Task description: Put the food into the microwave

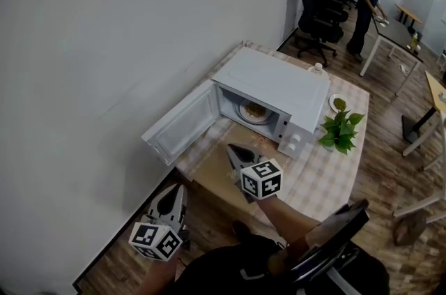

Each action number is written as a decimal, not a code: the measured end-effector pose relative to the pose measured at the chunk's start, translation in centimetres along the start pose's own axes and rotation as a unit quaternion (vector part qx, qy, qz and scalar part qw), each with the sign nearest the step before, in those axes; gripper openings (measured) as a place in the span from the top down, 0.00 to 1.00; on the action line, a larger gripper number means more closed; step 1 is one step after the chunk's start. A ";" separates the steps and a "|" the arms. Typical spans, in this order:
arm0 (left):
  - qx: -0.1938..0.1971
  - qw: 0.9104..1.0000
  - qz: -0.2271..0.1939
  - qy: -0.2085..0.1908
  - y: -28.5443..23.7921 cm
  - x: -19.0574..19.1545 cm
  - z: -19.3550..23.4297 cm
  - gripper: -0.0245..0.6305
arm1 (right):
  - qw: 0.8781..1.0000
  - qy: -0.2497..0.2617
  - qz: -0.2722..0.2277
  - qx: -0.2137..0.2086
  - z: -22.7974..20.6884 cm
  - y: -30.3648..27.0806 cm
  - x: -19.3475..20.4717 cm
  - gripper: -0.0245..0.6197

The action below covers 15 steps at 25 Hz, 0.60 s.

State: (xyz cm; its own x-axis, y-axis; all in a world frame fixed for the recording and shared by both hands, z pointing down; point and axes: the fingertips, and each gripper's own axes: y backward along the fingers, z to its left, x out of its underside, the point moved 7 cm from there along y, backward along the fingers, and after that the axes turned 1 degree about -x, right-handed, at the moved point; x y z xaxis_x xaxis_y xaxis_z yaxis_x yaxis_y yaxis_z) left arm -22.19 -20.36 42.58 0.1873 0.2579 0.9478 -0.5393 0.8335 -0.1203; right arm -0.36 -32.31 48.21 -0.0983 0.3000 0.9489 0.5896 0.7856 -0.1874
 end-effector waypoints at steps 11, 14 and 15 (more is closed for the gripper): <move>-0.032 0.999 -0.010 -0.039 3.3 0.0 -0.3 0.95 | 0.999 0.013 -0.009 -0.047 5.9 4.2 -1.7 0.95; -0.034 0.998 -0.009 -0.043 3.6 0.1 -0.4 0.95 | 0.998 0.034 -0.014 -0.049 6.8 5.0 -2.2 0.95; -0.035 0.998 -0.009 -0.042 3.7 0.1 -0.4 0.95 | 0.998 0.036 -0.013 -0.048 6.9 5.1 -2.3 0.95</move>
State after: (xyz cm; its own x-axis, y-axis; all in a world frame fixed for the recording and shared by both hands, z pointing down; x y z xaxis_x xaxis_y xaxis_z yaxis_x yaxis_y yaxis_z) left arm -23.79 -17.01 42.14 0.1251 0.2026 0.9712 -0.4767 0.8708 -0.1203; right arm -2.66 -25.21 43.31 -0.0593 0.2374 0.9696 0.6618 0.7365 -0.1399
